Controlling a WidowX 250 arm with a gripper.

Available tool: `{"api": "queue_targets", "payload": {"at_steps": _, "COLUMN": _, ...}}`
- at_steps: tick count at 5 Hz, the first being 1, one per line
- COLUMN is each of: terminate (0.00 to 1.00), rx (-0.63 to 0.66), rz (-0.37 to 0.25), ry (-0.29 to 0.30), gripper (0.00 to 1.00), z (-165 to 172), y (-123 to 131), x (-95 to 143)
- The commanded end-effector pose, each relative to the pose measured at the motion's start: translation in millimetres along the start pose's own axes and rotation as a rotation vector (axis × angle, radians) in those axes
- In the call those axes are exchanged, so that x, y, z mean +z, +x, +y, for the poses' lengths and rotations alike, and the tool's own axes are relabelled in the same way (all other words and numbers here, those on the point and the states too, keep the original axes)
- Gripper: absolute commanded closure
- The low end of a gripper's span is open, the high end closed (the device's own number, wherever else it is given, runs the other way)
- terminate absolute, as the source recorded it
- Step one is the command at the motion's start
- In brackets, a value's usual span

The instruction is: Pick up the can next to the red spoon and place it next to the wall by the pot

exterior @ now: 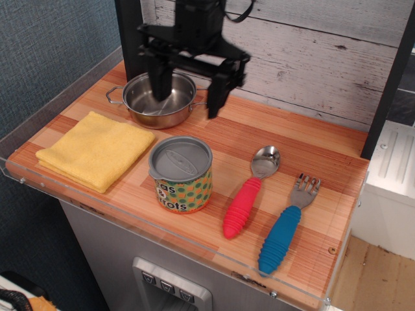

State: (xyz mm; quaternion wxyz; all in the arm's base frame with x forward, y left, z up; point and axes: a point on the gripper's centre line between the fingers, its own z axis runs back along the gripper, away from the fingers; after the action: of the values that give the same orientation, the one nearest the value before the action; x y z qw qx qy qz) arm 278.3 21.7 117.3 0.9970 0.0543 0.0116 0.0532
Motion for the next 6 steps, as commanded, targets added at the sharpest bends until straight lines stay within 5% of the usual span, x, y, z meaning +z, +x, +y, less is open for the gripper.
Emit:
{"api": "queue_targets", "payload": {"at_steps": 1, "terminate": 0.0, "rx": -0.16, "rz": 0.111, "ry": 0.066, "gripper": 0.0, "z": 7.5, "y": -36.5, "x": -8.8}}
{"api": "queue_targets", "payload": {"at_steps": 2, "terminate": 0.0, "rx": -0.241, "rz": 0.157, "ry": 0.128, "gripper": 0.0, "z": 7.2, "y": -51.2, "x": -23.8}}
{"api": "queue_targets", "payload": {"at_steps": 4, "terminate": 0.0, "rx": -0.246, "rz": 0.165, "ry": 0.123, "gripper": 0.0, "z": 21.2, "y": -61.1, "x": -42.5}}
{"api": "queue_targets", "payload": {"at_steps": 6, "terminate": 0.0, "rx": -0.382, "rz": 0.03, "ry": 0.074, "gripper": 0.0, "z": 20.7, "y": -41.5, "x": -63.5}}
